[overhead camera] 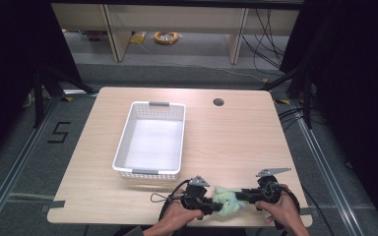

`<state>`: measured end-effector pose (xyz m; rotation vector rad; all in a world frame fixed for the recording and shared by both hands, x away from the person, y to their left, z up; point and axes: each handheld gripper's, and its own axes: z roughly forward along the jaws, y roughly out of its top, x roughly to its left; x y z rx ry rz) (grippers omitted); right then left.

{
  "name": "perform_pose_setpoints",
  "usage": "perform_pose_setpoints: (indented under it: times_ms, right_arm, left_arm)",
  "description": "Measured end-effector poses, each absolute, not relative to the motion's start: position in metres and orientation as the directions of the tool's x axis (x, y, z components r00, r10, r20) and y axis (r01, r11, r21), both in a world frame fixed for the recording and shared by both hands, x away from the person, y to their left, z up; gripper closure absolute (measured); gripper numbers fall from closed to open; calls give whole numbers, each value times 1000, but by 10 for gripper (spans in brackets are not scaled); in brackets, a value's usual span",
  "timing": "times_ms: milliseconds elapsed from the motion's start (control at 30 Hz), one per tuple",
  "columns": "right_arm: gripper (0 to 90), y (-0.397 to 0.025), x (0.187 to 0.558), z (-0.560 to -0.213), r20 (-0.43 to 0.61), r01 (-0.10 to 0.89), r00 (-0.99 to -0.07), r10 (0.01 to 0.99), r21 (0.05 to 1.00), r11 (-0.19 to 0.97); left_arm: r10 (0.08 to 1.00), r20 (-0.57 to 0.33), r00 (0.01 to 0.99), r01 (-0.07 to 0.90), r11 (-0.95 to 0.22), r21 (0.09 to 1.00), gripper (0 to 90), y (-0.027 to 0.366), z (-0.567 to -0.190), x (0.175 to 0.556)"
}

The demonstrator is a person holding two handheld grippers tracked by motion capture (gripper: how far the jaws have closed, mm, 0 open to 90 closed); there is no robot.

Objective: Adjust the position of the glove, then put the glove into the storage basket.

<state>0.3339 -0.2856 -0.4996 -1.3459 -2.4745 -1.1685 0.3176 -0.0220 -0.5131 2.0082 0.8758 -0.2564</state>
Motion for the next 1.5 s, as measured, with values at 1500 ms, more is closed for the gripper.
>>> perform_pose_setpoints:
  times_ms: [1500]
  right_arm:
    - [788, -259, 314, -466, 358, 660, -661, 659, 696, 284]
  left_arm:
    - [446, -464, 765, 626, -349, 697, 774, 15, -473, 328]
